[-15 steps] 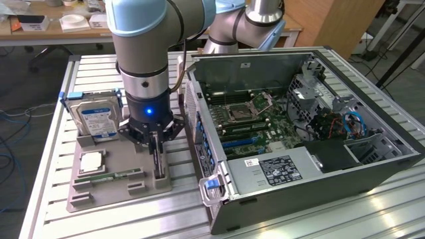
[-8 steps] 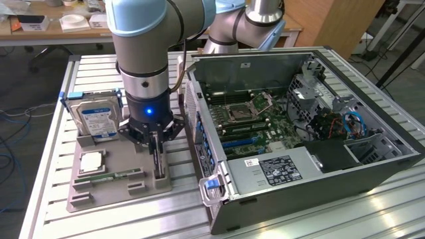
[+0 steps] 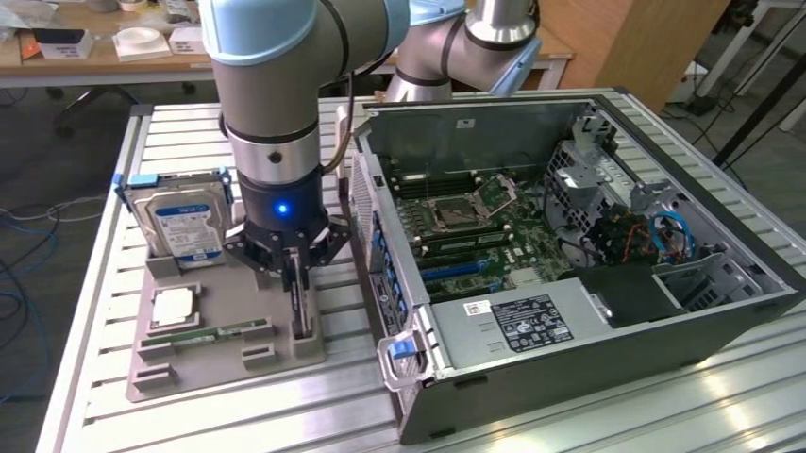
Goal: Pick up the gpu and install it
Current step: 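Pick up the gpu and move the gpu toward the slot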
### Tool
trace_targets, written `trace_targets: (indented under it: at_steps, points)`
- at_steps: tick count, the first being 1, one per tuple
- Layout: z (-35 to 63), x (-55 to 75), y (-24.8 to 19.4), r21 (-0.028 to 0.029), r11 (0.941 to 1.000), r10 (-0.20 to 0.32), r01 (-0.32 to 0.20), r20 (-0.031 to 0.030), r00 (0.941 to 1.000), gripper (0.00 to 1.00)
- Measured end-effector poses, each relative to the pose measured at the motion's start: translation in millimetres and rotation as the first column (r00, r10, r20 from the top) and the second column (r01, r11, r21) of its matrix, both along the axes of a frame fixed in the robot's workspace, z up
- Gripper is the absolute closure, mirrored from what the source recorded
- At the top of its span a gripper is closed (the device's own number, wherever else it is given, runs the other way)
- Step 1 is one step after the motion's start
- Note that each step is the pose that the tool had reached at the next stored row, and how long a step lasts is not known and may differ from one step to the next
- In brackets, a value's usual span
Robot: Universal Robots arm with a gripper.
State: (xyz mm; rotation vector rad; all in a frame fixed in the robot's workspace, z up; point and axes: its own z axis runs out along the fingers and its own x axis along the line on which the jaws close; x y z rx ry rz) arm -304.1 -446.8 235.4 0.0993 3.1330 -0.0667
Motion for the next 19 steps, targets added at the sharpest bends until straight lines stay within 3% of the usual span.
trace_targets:
  at_steps: [15,19]
  points:
    - [21.9,0.0,0.1,-0.0001,1.0,0.0,0.0,0.0,1.0,0.73]
    - [22.2,0.0,0.1,0.0,1.0,0.0,0.0,0.0,1.0,0.73]
